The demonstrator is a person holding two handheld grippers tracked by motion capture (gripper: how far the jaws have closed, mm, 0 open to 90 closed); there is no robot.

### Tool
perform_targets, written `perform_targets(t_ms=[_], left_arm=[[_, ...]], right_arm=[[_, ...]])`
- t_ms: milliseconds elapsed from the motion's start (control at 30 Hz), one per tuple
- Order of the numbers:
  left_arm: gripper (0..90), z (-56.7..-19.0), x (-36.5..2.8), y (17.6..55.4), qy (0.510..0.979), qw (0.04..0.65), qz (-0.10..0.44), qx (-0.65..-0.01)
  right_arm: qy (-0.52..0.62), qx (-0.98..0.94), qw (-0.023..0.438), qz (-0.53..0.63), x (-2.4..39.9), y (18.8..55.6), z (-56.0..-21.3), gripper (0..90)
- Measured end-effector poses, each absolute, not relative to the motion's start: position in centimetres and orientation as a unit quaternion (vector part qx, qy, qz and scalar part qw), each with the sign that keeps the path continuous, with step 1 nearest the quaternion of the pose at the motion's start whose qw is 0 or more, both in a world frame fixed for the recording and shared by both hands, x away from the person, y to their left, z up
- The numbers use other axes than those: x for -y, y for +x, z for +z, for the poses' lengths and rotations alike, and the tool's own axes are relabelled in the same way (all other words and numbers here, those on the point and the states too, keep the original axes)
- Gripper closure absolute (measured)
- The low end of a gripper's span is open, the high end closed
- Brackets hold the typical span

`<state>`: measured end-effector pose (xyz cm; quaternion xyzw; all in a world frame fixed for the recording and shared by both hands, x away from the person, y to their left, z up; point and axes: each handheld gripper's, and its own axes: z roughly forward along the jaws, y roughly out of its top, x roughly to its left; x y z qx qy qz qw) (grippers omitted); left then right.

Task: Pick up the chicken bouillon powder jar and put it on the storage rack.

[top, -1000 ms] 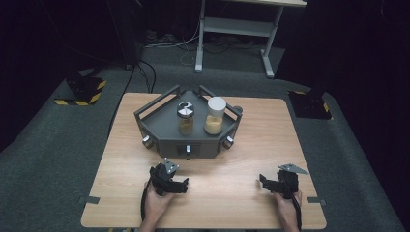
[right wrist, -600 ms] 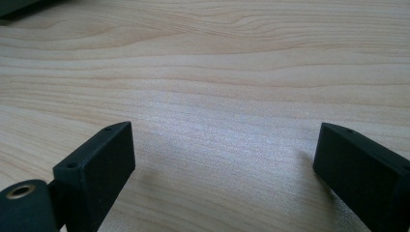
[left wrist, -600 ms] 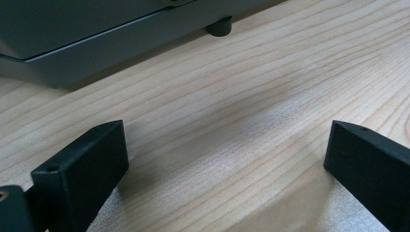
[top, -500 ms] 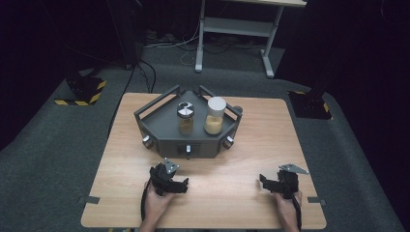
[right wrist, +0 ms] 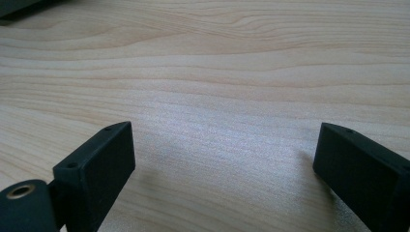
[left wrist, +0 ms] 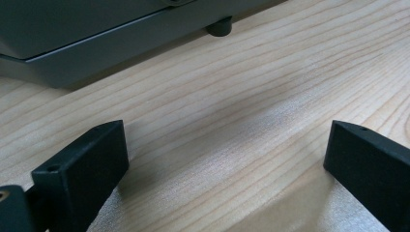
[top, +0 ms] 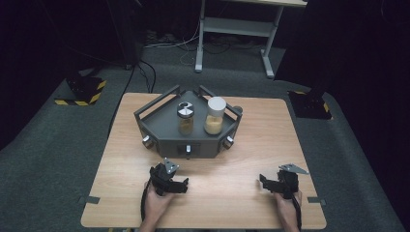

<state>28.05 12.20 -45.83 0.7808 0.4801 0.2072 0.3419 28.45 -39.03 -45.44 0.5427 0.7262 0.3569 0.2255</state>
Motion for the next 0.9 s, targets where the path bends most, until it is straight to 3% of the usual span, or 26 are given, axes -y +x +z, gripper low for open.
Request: perform_targets(t_ms=[900], left_arm=[[2.0, -45.83, -12.18, 28.03, 0.78, 0.342, 0.207, -0.481]], right_arm=[[0.539, -0.73, 0.228, 0.352, 38.78, 28.48, -45.38, 6.8]])
